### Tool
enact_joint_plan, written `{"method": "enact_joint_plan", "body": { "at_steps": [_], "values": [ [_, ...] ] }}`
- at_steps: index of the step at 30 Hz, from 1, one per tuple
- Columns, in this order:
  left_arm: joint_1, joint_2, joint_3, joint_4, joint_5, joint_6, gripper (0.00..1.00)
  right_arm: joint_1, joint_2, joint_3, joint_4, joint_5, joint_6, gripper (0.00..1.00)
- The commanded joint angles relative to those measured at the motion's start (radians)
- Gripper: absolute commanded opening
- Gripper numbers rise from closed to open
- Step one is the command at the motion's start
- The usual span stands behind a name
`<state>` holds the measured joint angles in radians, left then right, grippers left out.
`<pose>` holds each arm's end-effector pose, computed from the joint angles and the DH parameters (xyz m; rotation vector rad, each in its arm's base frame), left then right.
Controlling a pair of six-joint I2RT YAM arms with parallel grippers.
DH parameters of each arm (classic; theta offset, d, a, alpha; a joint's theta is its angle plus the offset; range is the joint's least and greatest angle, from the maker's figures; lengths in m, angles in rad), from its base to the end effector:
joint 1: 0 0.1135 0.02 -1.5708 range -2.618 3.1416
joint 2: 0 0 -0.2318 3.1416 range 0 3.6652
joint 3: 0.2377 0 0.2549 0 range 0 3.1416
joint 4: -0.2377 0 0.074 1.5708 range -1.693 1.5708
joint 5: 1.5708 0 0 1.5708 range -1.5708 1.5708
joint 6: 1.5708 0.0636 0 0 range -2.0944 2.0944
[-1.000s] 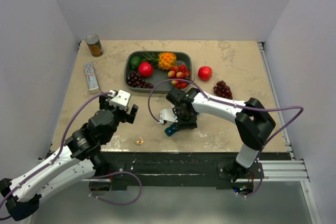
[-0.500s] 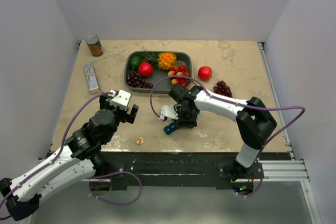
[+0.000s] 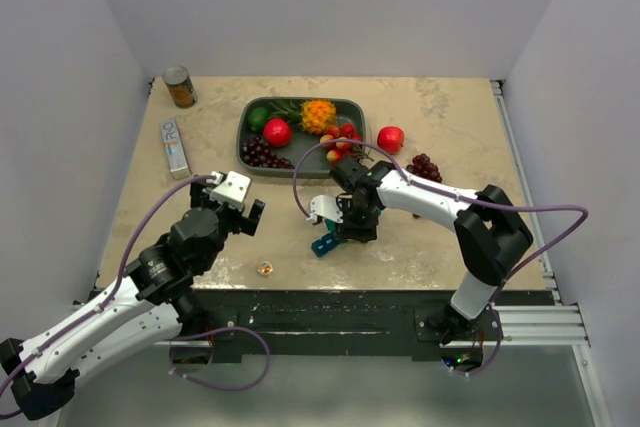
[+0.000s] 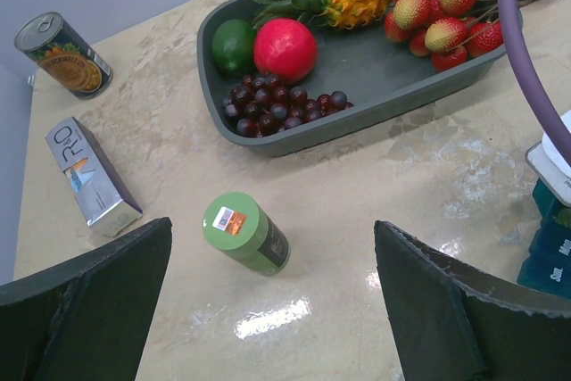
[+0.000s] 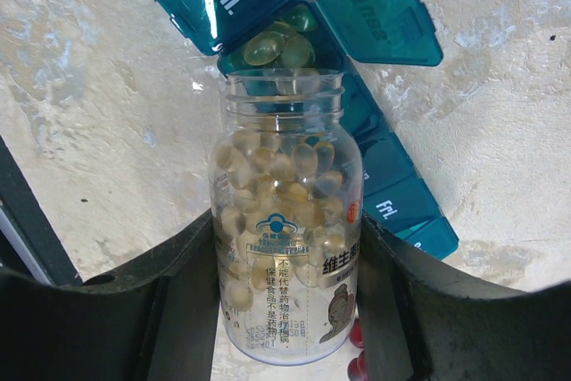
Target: Sort the pills into containers
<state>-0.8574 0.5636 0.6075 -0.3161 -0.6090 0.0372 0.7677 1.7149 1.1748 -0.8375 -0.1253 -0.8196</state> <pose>0.1521 -0.1202 0.2743 0.3793 1.7526 -0.0252 0.2268 0.2300 0.1324 -2.1086 2.0491 0.1770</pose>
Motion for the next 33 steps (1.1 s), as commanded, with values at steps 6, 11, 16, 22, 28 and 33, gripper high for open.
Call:
{"method": "enact_joint_plan", "body": {
  "at_steps": [6,11,16,22,28,33],
  "values": [
    [0.008,0.001,-0.002,0.026,-0.001,-0.01,0.99,-0.022,-0.052,-0.012,0.034,-0.057,0.007,0.0],
    [0.008,0.001,-0.002,0.026,0.0,-0.01,0.99,-0.028,-0.054,-0.021,0.043,-0.073,0.008,0.0],
    [0.008,0.004,-0.002,0.026,0.0,-0.008,0.99,-0.044,-0.069,-0.024,0.054,-0.096,0.008,0.0],
    [0.008,0.005,-0.002,0.025,0.002,-0.01,1.0,-0.062,-0.086,-0.041,0.072,-0.123,0.01,0.0],
    [0.008,0.007,-0.002,0.028,0.008,-0.011,0.99,-0.082,-0.126,-0.05,0.081,-0.183,0.01,0.0],
    [0.008,-0.007,-0.003,0.041,0.04,-0.023,1.0,-0.097,-0.19,-0.069,0.1,-0.249,0.008,0.0]
  ]
}}
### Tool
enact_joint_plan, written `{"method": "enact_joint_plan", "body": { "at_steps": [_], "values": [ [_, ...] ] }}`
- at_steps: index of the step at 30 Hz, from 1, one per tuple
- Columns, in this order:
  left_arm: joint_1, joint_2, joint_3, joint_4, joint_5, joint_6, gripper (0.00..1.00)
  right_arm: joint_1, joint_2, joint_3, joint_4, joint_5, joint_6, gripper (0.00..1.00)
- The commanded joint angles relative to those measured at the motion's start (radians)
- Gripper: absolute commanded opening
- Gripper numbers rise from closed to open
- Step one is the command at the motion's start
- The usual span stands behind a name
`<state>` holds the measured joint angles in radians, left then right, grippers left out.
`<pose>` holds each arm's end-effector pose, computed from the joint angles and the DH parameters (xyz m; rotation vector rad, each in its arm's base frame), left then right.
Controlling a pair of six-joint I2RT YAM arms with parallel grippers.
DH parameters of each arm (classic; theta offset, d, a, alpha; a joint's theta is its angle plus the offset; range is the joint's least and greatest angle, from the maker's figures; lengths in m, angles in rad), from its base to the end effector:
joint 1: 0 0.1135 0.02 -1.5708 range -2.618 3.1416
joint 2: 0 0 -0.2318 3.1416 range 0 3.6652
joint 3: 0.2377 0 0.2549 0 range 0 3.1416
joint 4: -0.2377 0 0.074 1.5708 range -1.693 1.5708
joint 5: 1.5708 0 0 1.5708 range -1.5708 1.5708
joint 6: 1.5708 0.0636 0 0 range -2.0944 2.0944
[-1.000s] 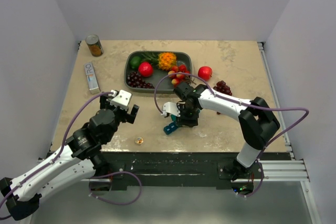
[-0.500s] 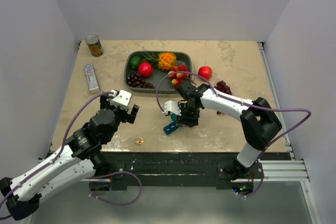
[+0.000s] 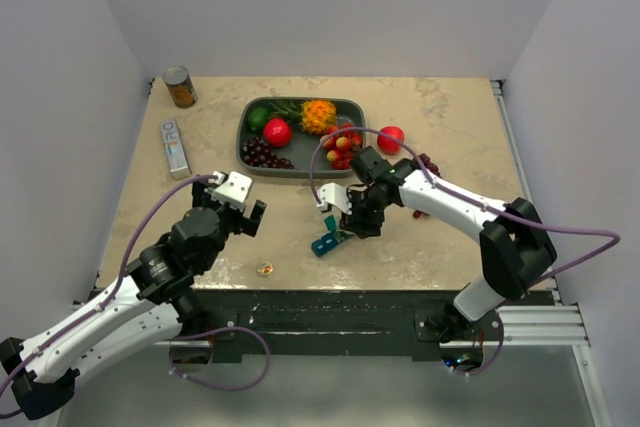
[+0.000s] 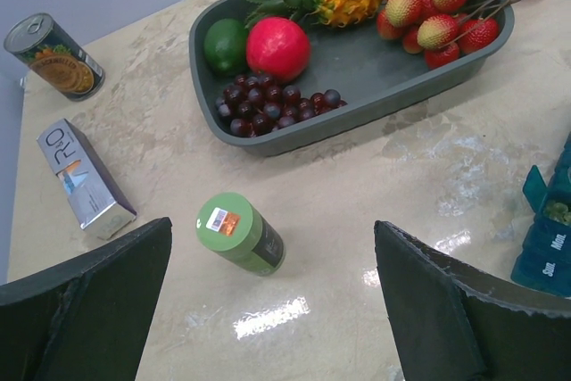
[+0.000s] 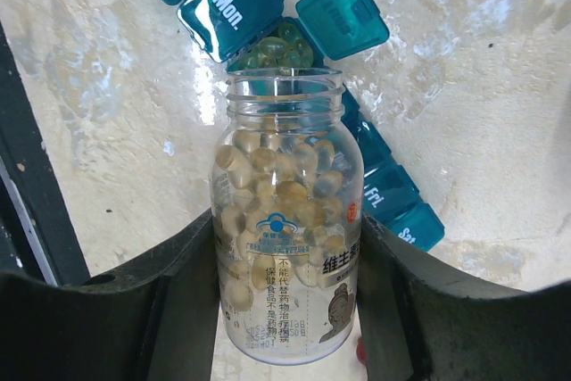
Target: Sort the pills into containers
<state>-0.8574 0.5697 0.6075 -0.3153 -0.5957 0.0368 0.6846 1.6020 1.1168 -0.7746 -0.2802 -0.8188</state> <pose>0.1526 -0.1218 0.2732 0.3917 1.7565 -0.0344 0.2335 0.2133 0.1541 -1.9513 1.9971 0.3634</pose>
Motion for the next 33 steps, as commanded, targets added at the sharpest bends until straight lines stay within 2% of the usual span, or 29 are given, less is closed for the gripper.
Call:
{"method": "enact_joint_plan", "body": {
  "at_steps": [1,5,10,15,17,19,21,24,26,33],
  "values": [
    [0.008,-0.019,-0.005,0.047,0.046,-0.029,1.0,-0.019,-0.089,-0.012,0.04,-0.111,0.006,0.0],
    [0.008,-0.06,-0.002,0.07,0.105,-0.136,1.0,-0.065,-0.161,-0.018,0.057,-0.256,0.004,0.0],
    [0.008,-0.059,0.026,0.03,0.229,-0.415,1.0,-0.157,-0.293,-0.058,0.106,-0.503,0.015,0.0],
    [0.008,-0.024,0.072,-0.116,0.332,-0.671,1.0,-0.264,-0.41,-0.089,0.161,-0.793,0.017,0.0],
    [0.008,0.005,0.071,-0.175,0.379,-0.734,1.0,-0.299,-0.468,-0.124,0.205,-0.853,0.069,0.0],
    [0.008,0.054,0.067,-0.237,0.408,-0.834,0.99,-0.306,-0.496,-0.155,0.253,-0.872,0.101,0.0],
    [0.008,0.177,0.067,-0.335,0.419,-0.906,0.99,-0.307,-0.516,-0.163,0.27,-0.857,0.11,0.0],
    [0.004,0.344,0.075,-0.412,0.401,-0.966,0.98,-0.306,-0.53,-0.172,0.281,-0.83,0.127,0.0],
    [-0.005,0.424,0.074,-0.441,0.34,-0.997,0.96,-0.309,-0.536,-0.175,0.282,-0.829,0.129,0.0],
    [-0.012,0.521,0.012,-0.363,0.275,-1.028,0.92,-0.31,-0.545,-0.183,0.281,-0.817,0.13,0.0]
  ]
}}
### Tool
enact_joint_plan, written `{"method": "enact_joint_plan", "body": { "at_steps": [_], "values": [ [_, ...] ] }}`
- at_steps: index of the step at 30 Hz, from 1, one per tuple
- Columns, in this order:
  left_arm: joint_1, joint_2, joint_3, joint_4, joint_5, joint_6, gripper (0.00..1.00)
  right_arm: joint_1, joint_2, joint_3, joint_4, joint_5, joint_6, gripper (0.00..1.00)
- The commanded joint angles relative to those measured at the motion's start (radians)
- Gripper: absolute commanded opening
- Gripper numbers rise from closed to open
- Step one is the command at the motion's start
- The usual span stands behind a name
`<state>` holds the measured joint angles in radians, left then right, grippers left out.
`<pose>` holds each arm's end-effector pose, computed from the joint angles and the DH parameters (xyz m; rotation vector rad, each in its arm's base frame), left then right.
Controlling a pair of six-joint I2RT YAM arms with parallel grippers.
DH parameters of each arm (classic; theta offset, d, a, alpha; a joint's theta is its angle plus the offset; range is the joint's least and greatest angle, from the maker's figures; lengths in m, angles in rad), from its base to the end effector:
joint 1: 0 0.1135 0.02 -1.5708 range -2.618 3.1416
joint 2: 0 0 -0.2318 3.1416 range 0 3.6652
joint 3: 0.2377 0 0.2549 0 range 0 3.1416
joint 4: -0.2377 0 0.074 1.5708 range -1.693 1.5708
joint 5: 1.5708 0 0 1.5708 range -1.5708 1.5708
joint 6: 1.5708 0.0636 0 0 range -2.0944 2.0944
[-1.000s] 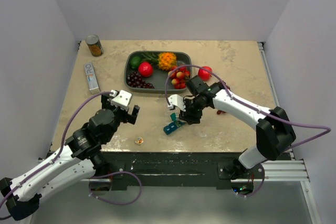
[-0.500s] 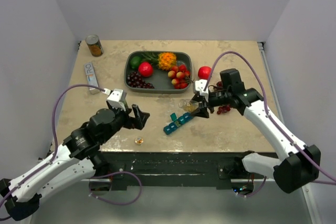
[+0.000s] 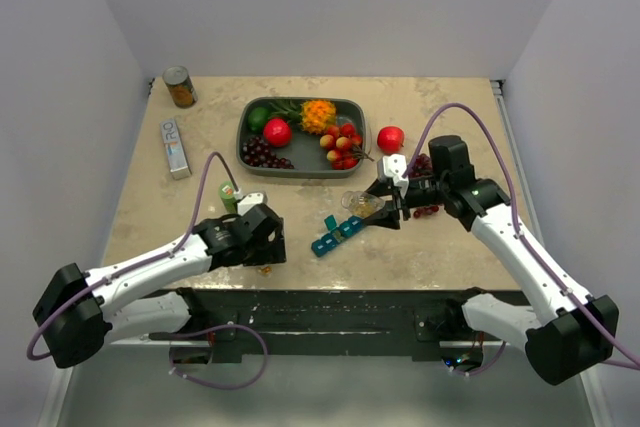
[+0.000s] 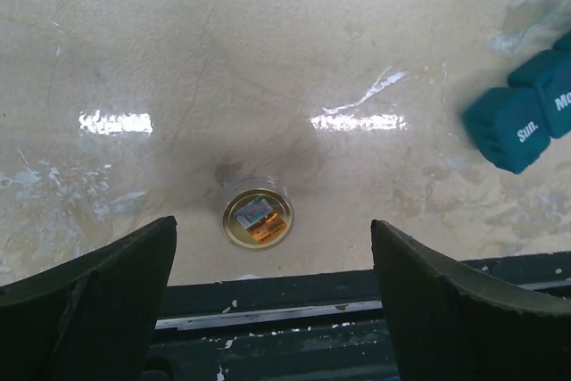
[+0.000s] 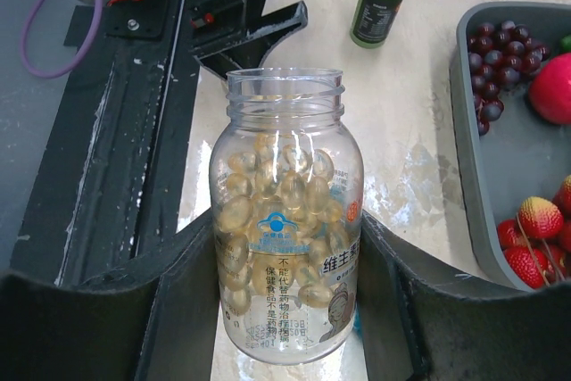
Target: Sort the pills into containers
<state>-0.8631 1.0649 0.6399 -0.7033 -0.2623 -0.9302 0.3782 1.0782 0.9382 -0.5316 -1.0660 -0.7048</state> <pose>0.1530 -0.1535 0.1464 -0.1677 2.6493 -0.2478 0.2081 0.1426 0.2774 -1.4606 1.3660 0.9687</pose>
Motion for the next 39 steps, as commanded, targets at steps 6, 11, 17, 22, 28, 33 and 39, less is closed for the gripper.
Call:
{"method": "enact_joint_plan", "body": {
  "at_steps": [6,11,17,22,28,33,39],
  "values": [
    [-0.008,0.089,-0.066,0.099,-0.014,-0.053,0.8,-0.005,-0.011,-0.006,0.038,-0.023,0.016,0.0],
    [-0.008,0.087,-0.086,0.12,0.0,-0.055,0.71,-0.009,-0.003,-0.007,0.039,-0.02,0.016,0.0],
    [-0.008,0.104,-0.089,0.131,0.018,-0.05,0.67,-0.012,-0.001,-0.009,0.039,-0.017,0.016,0.0],
    [-0.011,0.127,-0.098,0.133,0.017,-0.05,0.6,-0.016,-0.008,-0.01,0.036,-0.02,0.013,0.0],
    [-0.031,0.181,-0.092,0.11,-0.012,-0.055,0.53,-0.018,-0.012,-0.01,0.033,-0.022,0.01,0.0],
    [-0.062,0.23,-0.071,0.068,-0.049,-0.062,0.45,-0.021,-0.014,-0.009,0.03,-0.026,0.007,0.0],
    [-0.097,0.259,-0.033,0.031,-0.075,-0.061,0.41,-0.021,-0.015,-0.009,0.028,-0.026,0.004,0.0]
  ]
}}
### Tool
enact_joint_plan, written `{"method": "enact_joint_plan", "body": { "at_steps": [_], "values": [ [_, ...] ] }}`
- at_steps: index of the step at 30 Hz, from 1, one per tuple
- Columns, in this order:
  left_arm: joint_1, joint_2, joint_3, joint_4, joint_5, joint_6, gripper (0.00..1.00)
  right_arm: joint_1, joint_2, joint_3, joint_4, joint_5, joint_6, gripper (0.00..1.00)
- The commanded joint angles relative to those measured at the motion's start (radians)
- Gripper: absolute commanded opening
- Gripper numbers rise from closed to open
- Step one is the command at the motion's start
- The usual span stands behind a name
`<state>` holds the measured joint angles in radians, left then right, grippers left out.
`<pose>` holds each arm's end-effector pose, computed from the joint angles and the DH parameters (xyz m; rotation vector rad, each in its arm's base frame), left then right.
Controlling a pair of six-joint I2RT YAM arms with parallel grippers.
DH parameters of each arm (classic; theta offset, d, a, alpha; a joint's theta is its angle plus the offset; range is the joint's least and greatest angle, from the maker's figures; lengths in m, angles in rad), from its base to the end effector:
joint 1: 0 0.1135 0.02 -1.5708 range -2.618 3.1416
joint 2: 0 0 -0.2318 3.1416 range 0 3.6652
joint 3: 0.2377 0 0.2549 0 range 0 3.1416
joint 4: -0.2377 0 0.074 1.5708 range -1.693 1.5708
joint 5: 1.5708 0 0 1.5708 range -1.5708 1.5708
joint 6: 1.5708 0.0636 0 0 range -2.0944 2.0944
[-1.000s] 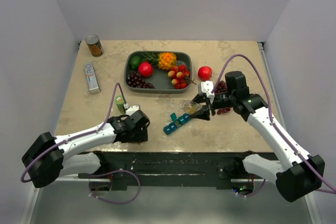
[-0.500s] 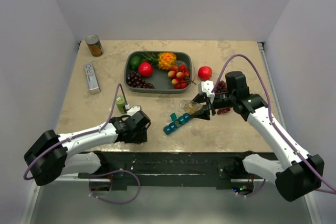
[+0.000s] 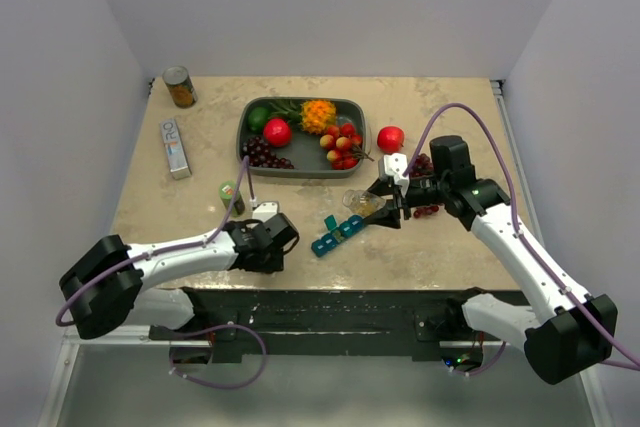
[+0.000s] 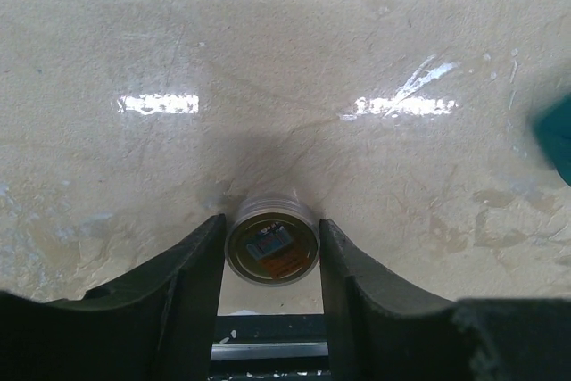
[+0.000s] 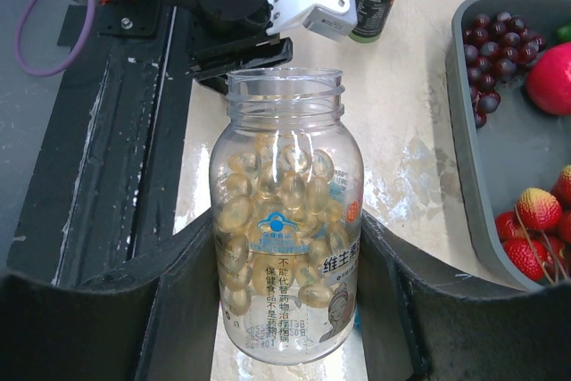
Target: Sort the pills into containers
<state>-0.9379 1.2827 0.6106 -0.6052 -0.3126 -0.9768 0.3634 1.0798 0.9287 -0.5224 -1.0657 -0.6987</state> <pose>0.1484 -0.1693 0.0997 -0.1162 2.7166 -0.0819 0.2107 0.1397 0.2746 -1.4450 1.3821 0.9640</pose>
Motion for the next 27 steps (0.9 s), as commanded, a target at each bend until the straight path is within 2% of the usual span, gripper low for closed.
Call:
{"method": "enact_joint_plan", "body": {
  "at_steps": [1,3,12,18,27],
  "values": [
    [-0.025,0.04,0.001,-0.065,-0.028,-0.013,0.38,-0.006,-0.017,0.001,0.018,-0.028,-0.004,0.0],
    [-0.027,0.014,0.014,-0.03,-0.01,0.019,0.28,-0.004,-0.017,-0.001,0.016,-0.027,-0.01,0.0],
    [-0.025,-0.273,0.024,0.25,0.147,0.171,0.13,-0.006,-0.009,-0.001,-0.051,0.001,-0.12,0.0],
    [-0.019,-0.341,0.049,0.445,0.288,0.191,0.08,-0.006,-0.004,-0.004,-0.103,0.044,-0.199,0.0],
    [0.042,-0.298,0.132,0.68,0.503,0.171,0.08,-0.006,0.011,-0.002,-0.143,0.095,-0.252,0.0]
  ]
}}
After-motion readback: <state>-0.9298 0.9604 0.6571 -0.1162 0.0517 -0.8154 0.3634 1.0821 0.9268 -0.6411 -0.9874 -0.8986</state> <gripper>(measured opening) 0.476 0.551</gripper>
